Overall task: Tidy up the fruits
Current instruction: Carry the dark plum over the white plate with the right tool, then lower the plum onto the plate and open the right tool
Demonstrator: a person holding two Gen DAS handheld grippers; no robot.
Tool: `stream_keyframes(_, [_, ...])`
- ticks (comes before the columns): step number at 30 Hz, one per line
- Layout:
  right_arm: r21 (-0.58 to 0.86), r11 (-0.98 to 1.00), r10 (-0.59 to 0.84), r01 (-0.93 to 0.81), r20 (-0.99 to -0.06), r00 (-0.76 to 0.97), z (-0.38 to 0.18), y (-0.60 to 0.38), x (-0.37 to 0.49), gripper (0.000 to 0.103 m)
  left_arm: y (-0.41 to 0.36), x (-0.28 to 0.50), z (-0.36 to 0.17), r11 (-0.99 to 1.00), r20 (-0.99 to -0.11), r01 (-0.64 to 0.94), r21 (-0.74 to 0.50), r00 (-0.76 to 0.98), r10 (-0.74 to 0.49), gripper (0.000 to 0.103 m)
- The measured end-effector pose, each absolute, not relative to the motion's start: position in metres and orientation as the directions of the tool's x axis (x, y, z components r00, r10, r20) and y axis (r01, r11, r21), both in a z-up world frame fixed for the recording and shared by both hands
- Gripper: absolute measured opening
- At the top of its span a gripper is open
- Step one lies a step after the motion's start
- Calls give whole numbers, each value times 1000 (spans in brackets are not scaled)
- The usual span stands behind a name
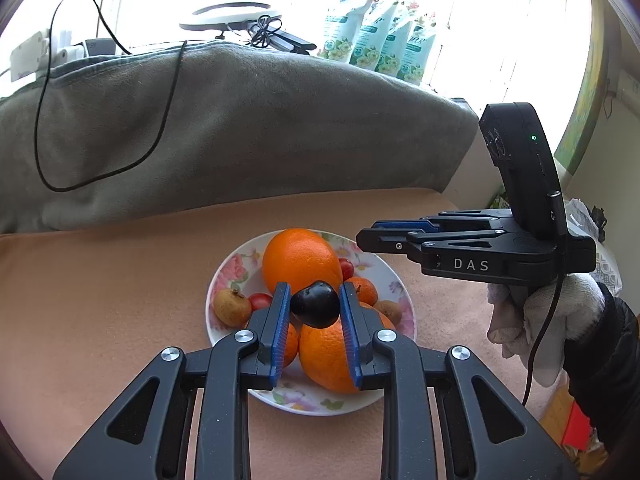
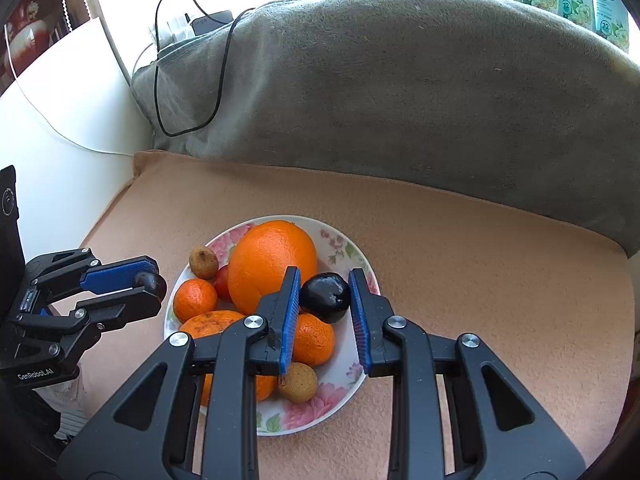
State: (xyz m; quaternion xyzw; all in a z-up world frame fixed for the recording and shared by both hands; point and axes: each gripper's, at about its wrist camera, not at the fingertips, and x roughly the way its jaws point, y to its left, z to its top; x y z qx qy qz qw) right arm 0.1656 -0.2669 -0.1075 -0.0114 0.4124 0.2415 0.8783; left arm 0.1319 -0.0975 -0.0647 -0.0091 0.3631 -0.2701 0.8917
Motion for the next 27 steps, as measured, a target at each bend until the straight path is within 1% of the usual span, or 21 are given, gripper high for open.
stream_keyframes(24, [274, 865, 476, -420, -710, 518, -110, -268, 171, 27, -101, 139, -64, 866, -640, 458, -200, 608, -469, 23])
stream_keyframes(25, [272, 865, 476, -421, -710, 519, -110, -268, 170, 31, -101, 139, -64, 866, -640, 459, -199, 608, -470, 23])
stream_keyframes(26, [271, 865, 477, -423, -707, 522, -109, -267, 170, 41, -101, 139, -63, 865, -640, 460, -199, 608, -470, 23])
stream_keyframes(27, [269, 865, 477, -424, -705, 525, -109, -267, 169, 45, -101, 139, -63, 865, -640, 460, -199, 608, -470, 23])
